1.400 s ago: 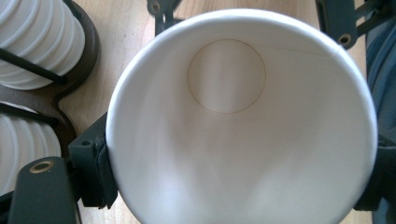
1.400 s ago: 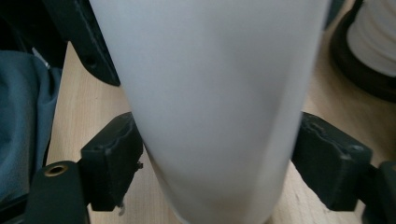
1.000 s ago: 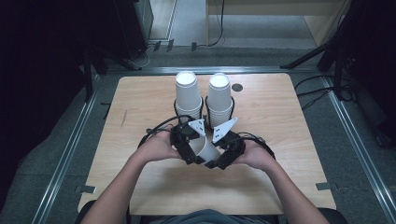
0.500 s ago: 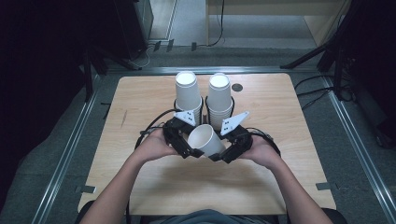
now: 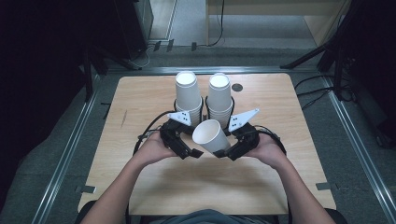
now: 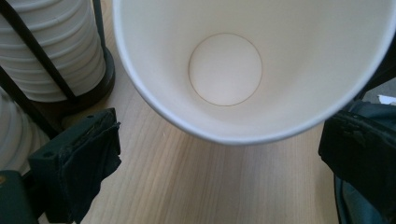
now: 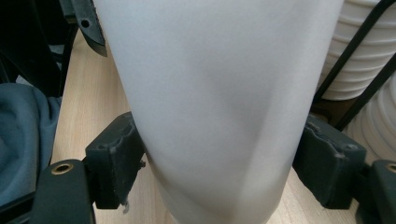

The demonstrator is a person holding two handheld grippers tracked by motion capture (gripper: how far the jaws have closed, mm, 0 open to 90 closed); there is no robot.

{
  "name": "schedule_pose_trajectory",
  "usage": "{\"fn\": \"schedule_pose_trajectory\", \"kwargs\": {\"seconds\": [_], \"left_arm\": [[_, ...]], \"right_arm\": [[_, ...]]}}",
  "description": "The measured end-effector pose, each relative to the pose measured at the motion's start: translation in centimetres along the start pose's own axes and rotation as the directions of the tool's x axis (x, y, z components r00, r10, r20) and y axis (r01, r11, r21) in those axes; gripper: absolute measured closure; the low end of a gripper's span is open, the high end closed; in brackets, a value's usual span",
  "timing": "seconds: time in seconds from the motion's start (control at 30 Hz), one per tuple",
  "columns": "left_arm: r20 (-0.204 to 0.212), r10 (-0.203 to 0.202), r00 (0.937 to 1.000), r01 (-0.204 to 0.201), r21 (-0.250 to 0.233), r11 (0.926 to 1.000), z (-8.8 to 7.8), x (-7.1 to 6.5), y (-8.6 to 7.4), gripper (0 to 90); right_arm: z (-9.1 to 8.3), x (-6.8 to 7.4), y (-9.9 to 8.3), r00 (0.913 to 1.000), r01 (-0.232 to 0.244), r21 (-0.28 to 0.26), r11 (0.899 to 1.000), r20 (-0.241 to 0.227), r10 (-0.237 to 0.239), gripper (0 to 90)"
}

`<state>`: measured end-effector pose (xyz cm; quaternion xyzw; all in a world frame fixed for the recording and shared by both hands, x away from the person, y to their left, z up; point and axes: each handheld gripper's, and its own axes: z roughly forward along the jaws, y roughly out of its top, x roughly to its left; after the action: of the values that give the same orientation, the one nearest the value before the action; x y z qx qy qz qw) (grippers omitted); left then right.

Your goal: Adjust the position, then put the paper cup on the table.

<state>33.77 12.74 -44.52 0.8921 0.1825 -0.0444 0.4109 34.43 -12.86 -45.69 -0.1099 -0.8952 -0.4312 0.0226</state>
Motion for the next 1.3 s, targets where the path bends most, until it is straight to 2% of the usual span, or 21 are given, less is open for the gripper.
{"fn": "schedule_pose_trajectory", "kwargs": {"seconds": [0.07,0.1,0.33,0.4,0.5,0.57,0.63,0.7,0.73,0.77,0.83,0.97,1.07,1.13,1.23,1.3], "left_arm": [[0.001,-0.010,1.0000,0.010,-0.026,0.9996,0.0,-0.1,0.0,0.0],[0.017,-0.026,0.9995,0.027,-0.063,0.9976,0.1,0.0,0.0,0.0],[0.013,-0.045,0.9989,0.046,-0.116,0.9921,0.5,-0.5,0.5,0.0],[0.011,-0.050,0.9987,0.051,-0.138,0.9891,0.6,-0.6,0.8,0.0],[0.026,-0.078,0.9966,0.081,-0.180,0.9803,0.7,-0.5,1.0,0.0],[0.039,-0.086,0.9955,0.092,-0.191,0.9773,0.8,-0.5,1.0,0.0],[0.041,-0.087,0.9954,0.093,-0.193,0.9768,0.9,-0.5,1.1,0.0],[0.028,-0.079,0.9964,0.083,-0.182,0.9797,1.1,-0.7,1.1,0.0],[0.034,-0.063,0.9974,0.068,-0.179,0.9816,1.1,-0.8,1.1,3.4],[0.035,-0.053,0.9980,0.058,-0.158,0.9858,1.2,-0.9,1.2,12.1],[0.028,-0.046,0.9985,0.050,-0.151,0.9873,1.2,-0.9,1.2,13.0],[0.034,-0.064,0.9974,0.069,-0.173,0.9825,0.9,-0.9,1.2,16.7],[0.034,-0.067,0.9972,0.072,-0.167,0.9834,0.9,-0.8,1.2,17.8],[0.031,-0.063,0.9975,0.067,-0.157,0.9853,0.7,-0.8,1.2,18.4],[0.027,-0.056,0.9981,0.059,-0.150,0.9868,0.4,-0.7,1.2,18.7],[0.027,-0.056,0.9980,0.060,-0.150,0.9869,0.4,-0.7,1.1,18.7]], "right_arm": [[-0.1,0.0,0.0,1.0000,-0.004,-0.008,1.000,-0.002,0.004,22.1],[-0.3,0.0,0.0,1.0000,-0.010,-0.015,1.000,-0.002,0.010,22.1],[-0.1,0.1,0.1,0.9999,-0.011,-0.024,1.000,-0.010,0.010,22.1],[0.0,0.1,0.2,0.9996,-0.017,-0.037,0.999,-0.023,0.016,22.1],[0.4,0.3,0.3,0.9990,-0.017,-0.044,0.999,-0.043,0.015,22.1],[0.6,0.3,0.3,0.9989,-0.015,-0.043,0.999,-0.045,0.014,22.1],[0.8,0.2,0.4,0.9982,-0.025,-0.038,0.999,-0.055,0.023,22.1],[1.0,0.3,0.4,0.9979,-0.023,-0.035,0.999,-0.061,0.021,22.0],[1.1,0.3,0.4,0.9979,-0.019,-0.033,0.999,-0.062,0.017,22.1],[1.2,0.3,0.4,0.9976,-0.024,-0.025,0.999,-0.066,0.022,22.1],[1.3,0.3,0.4,0.9978,-0.019,-0.019,1.000,-0.063,0.017,22.2],[1.2,0.2,0.4,0.9969,-0.038,-0.037,0.999,-0.071,0.035,22.3],[1.2,0.1,0.3,0.9956,-0.053,-0.040,0.998,-0.079,0.050,20.6],[1.3,0.1,0.3,0.9954,-0.073,-0.019,0.997,-0.063,0.071,13.4],[1.3,0.1,0.0,0.9961,-0.076,0.028,0.997,-0.042,0.077,13.3],[1.3,0.2,0.0,0.9963,-0.077,0.035,0.996,-0.036,0.078,13.3]]}}
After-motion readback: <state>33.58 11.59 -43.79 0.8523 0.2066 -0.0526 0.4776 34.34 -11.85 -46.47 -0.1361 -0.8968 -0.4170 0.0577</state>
